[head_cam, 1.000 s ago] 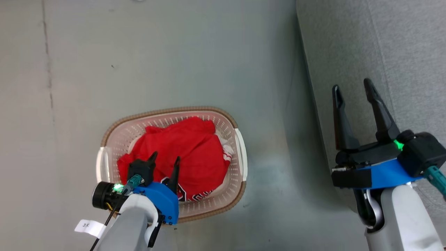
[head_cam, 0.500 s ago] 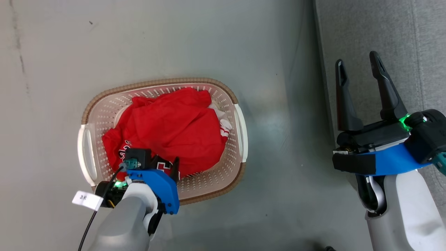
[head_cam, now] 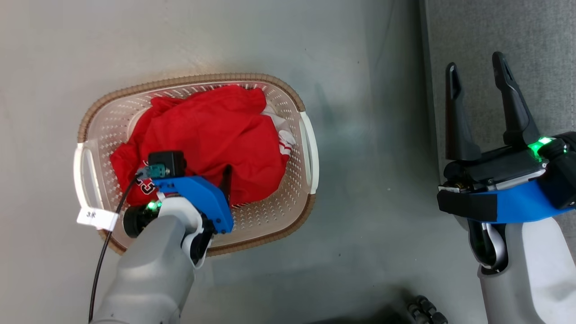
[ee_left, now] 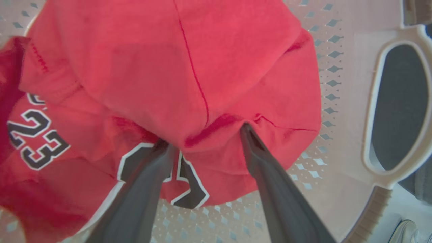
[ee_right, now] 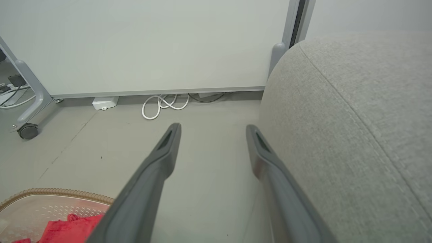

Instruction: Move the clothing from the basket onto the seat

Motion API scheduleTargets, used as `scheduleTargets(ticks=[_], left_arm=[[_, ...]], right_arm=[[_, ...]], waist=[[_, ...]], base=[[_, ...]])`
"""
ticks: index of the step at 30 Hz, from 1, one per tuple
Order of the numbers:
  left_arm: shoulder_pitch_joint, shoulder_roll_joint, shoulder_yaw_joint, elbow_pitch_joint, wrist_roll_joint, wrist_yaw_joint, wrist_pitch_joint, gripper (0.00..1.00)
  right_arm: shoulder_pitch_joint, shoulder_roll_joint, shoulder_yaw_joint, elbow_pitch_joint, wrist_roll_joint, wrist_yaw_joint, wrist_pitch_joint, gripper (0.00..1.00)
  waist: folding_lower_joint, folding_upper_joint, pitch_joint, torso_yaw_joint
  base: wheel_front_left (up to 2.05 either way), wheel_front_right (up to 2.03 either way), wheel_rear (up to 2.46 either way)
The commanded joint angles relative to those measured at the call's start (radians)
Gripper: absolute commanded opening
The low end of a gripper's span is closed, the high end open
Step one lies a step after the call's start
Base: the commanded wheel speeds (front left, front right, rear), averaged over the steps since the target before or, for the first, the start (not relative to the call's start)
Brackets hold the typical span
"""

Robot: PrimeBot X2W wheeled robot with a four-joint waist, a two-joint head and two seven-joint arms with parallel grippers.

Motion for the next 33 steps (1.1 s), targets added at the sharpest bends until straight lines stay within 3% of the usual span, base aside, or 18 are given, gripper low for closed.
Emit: scheduleTargets(ticks=[1, 10, 11, 12, 13, 23, 33], left_arm=[[-0.033, 0.003, -0.009, 0.005, -0.012, 0.0, 0.0, 1.0], [-0.121, 0.008, -0.043, 0.055, -0.042, -0.001, -0.039, 1.0], [-0.123, 0.007, -0.057, 0.058, -0.036, -0.001, -0.036, 0.95], [-0.127, 0.007, -0.07, 0.061, -0.033, -0.001, -0.039, 0.27], [-0.132, 0.007, -0.077, 0.061, -0.033, -0.001, -0.047, 0.0], [-0.131, 0.005, -0.157, 0.028, -0.058, -0.001, -0.107, 0.0], [-0.082, 0.002, -0.258, -0.062, -0.09, -0.001, -0.202, 0.0]], right_arm=[[-0.012, -0.003, -0.002, -0.008, 0.0, 0.002, -0.003, 1.0], [-0.012, -0.003, -0.011, -0.033, 0.019, 0.002, -0.003, 1.0], [-0.011, -0.003, -0.013, -0.034, 0.022, 0.002, -0.003, 1.0], [-0.01, -0.003, -0.014, -0.035, 0.023, 0.002, -0.003, 1.0], [-0.011, -0.003, -0.014, -0.035, 0.024, 0.002, -0.003, 1.0], [-0.019, -0.003, -0.018, -0.02, 0.019, 0.002, -0.004, 1.0], [-0.01, -0.003, -0.01, 0.008, 0.0, 0.002, -0.003, 1.0]], waist=[[-0.0002, 0.0001, 0.025, -0.005], [-0.0002, 0.0001, 0.091, -0.019], [-0.0002, 0.0001, 0.094, -0.02], [-0.0002, 0.0001, 0.096, -0.019], [-0.0002, 0.0001, 0.098, -0.019], [-0.0002, 0.0001, 0.076, 0.0], [-0.0002, 0.0001, -0.034, 0.048]], base=[[0.0, 0.0, 0.0], [0.0, 0.0, 0.0], [0.0, 0.0, 0.0], [0.0, 0.0, 0.0], [0.0, 0.0, 0.0], [0.0, 0.0, 0.0], [0.0, 0.0, 0.0]])
